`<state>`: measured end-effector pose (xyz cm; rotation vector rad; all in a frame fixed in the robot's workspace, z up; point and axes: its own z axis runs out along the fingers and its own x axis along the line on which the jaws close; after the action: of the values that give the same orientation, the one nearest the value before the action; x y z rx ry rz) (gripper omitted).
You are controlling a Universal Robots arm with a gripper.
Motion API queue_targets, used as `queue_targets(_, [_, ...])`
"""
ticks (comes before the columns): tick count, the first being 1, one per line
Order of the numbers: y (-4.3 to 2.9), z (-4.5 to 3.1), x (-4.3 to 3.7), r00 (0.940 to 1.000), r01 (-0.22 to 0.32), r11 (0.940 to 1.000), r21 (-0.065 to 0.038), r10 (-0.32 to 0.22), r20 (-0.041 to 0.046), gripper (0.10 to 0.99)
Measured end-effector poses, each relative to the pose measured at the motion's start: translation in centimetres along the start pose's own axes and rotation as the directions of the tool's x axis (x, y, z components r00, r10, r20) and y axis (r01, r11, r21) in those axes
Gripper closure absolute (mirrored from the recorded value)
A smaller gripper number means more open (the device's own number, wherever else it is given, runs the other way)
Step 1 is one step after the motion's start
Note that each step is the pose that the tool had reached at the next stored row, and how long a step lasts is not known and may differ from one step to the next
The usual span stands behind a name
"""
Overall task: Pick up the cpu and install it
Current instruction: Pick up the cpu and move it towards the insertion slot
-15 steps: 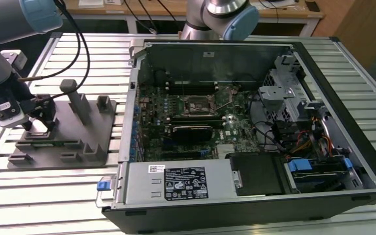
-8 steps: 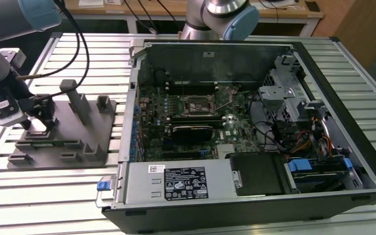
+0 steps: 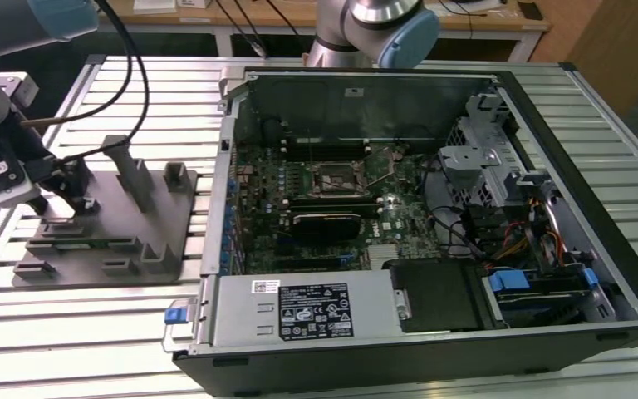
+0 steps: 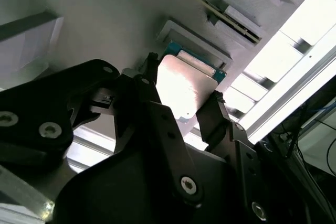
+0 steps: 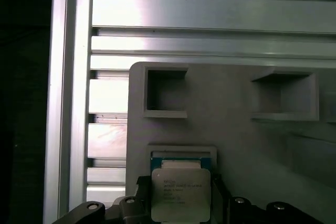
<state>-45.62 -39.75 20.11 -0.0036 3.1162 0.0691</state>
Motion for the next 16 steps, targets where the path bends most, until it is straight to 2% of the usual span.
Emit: queue_targets(16, [0.13,-2.88,-0.07,1.0,0.0,1.0,0.0,0.0,0.0001,0.541])
